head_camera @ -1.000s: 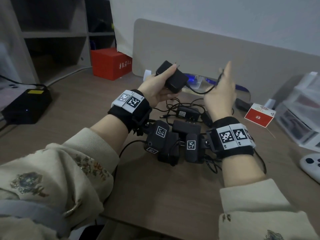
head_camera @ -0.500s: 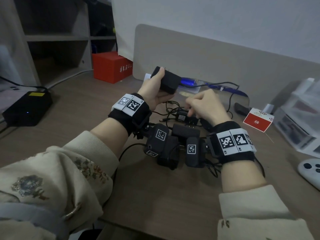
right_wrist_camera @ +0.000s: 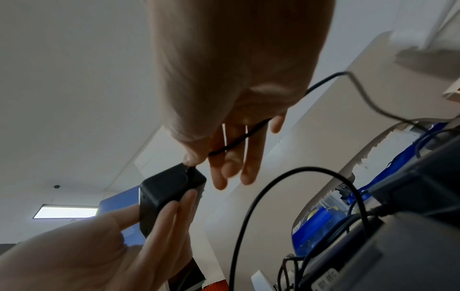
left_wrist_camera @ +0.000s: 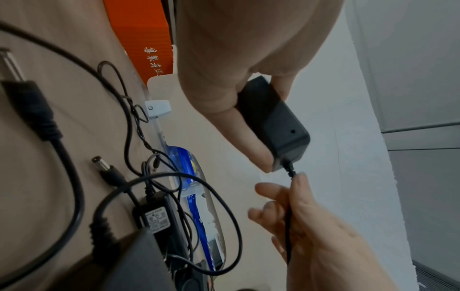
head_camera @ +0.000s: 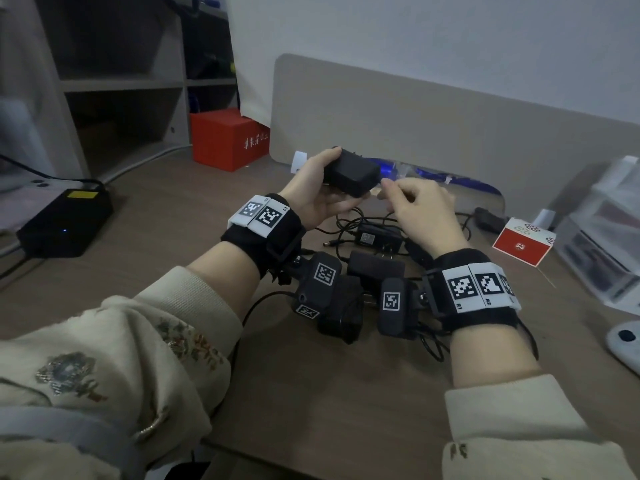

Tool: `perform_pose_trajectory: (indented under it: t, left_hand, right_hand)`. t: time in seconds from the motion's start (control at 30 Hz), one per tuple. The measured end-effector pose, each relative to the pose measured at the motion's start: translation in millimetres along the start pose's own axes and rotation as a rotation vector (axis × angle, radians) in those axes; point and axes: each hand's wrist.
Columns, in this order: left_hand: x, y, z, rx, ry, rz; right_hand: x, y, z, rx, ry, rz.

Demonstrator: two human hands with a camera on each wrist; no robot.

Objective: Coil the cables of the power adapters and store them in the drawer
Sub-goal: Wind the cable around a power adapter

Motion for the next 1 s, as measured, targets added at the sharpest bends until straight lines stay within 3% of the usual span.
perform_pose_trajectory:
  t: [0.2, 0.4, 0.63, 0.83, 1.0]
  left_hand:
    - [-0.8, -3.9, -0.8, -0.006, 0.284, 0.024]
    - [-3.8, -5.6, 0.8, 0.043, 0.441, 0.159]
    - [-3.4, -7.5, 5.4, 0.034, 0.340, 0.223]
    - [-0.5, -2.1, 3.1, -0.038, 0.082, 0.097]
    - [3.7, 2.9, -0.2, 0.022, -0.061, 0.088]
  right_hand:
    - [-5.1, 4.0, -6.5, -0.002, 0.126, -0.203]
    - [-0.4, 4.2, -8.5, -0.032, 0.239, -0.244]
    - [0.8, 3.8, -3.7, -0.039, 0.325, -0.258]
    - [5.1, 4.3, -5.7, 0.072, 0.251, -0.411]
    - [4.3, 3.7, -5.1, 0.138, 0.259, -0.418]
Point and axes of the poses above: each hand's wrist, its own y-axis towards the middle knuckle, its own x-axis out of the back of the hand, z = x × y, and after that the axes turned 7 degrees about -y, right-handed
